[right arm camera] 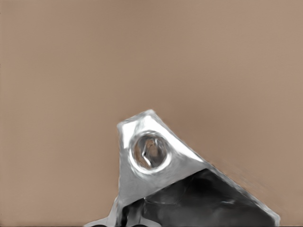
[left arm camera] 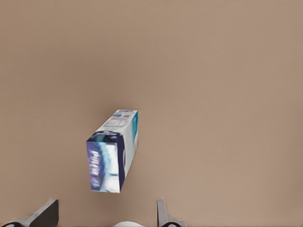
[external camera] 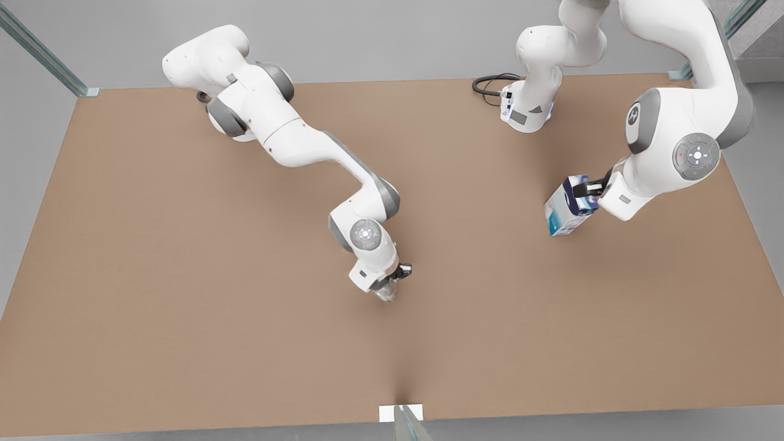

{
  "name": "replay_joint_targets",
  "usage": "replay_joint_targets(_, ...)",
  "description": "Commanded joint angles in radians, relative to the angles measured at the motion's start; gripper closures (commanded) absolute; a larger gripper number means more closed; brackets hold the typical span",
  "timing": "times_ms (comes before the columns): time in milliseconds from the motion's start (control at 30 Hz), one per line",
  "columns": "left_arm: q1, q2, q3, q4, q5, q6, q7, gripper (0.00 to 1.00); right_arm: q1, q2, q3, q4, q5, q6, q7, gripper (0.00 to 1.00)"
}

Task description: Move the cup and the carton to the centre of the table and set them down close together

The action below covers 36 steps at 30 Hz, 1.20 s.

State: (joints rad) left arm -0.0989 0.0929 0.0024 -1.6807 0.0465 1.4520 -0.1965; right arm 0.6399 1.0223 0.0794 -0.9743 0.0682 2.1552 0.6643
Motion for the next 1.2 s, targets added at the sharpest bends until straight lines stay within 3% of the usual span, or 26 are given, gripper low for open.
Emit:
replay_joint_targets(0,0.004,-0.001,0.004,-0.014,0.0,0.008,0.002,0.0,0.0,0.002,0.002,0.0,-0.007,0.005,0.009,0.79)
replay_joint_targets(333,0.005,-0.051,0.1,-0.277,0.0,0.209,0.02,0.0,0.015,0.056,0.002,0.032,-0.011,0.087,0.018,0.79)
replay_joint_targets(367,0.005,-0.059,0.102,-0.312,0.0,0.245,0.034,0.0,0.014,0.056,0.003,0.032,-0.011,0.095,0.018,0.64)
replay_joint_targets(433,0.005,-0.068,0.114,-0.353,0.0,0.277,0.035,0.0,0.014,0.055,0.003,0.036,-0.011,0.097,0.027,0.5)
replay_joint_targets(467,0.005,-0.074,0.12,-0.381,0.0,0.307,0.037,0.0,0.014,0.061,0.002,0.037,-0.013,0.124,0.049,0.23)
replay_joint_targets(500,0.005,-0.073,0.134,-0.389,0.0,0.318,0.037,0.0,0.015,0.062,0.002,0.034,-0.016,0.133,0.055,0.09)
replay_joint_targets(833,-0.002,-0.005,0.133,-0.358,-0.002,0.272,0.026,0.0,0.015,0.062,0.003,0.026,-0.015,0.221,0.069,0.08)
replay_joint_targets(933,-0.01,-0.042,0.134,-0.372,-0.002,0.277,0.023,0.0,0.015,0.059,0.003,0.026,-0.015,0.221,0.069,0.08)
replay_joint_targets(1133,-0.019,-0.058,0.137,-0.415,-0.002,0.324,0.023,0.0,0.027,-0.004,0.013,0.02,-0.015,0.215,0.084,0.08)
replay_joint_targets(1167,-0.018,-0.058,0.143,-0.415,-0.002,0.324,0.025,0.0,0.009,-0.076,0.011,-0.073,-0.016,0.221,0.075,0.05)
